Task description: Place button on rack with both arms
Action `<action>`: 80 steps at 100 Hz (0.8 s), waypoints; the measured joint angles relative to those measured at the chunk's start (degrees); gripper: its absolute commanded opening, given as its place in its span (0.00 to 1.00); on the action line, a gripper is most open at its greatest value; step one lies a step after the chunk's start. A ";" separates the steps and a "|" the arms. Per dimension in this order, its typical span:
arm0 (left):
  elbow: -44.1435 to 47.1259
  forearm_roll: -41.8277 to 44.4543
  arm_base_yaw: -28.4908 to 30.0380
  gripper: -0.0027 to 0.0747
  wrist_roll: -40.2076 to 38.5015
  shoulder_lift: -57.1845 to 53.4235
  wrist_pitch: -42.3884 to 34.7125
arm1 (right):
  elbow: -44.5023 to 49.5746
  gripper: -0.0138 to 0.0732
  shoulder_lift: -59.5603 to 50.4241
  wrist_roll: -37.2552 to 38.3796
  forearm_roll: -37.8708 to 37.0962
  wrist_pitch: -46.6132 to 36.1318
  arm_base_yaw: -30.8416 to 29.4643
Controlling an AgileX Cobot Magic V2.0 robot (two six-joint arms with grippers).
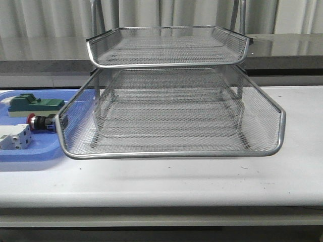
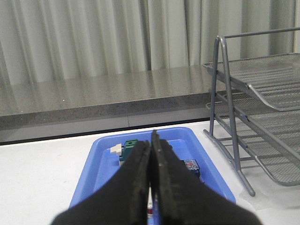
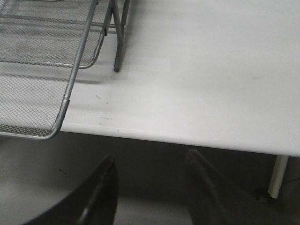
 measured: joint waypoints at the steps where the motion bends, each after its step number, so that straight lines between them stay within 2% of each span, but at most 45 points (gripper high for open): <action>1: 0.00 0.00 0.00 0.01 0.00 0.00 0.00 | 0.00 0.40 -0.27 0.00 0.00 0.16 0.00; 20: 0.00 0.00 0.00 0.01 0.00 0.00 0.00 | 0.00 0.08 -2.09 0.10 -0.13 2.10 0.00; 80: 0.00 0.00 0.00 0.01 0.00 0.00 0.00 | 0.00 0.08 -2.10 0.16 -0.13 2.81 0.00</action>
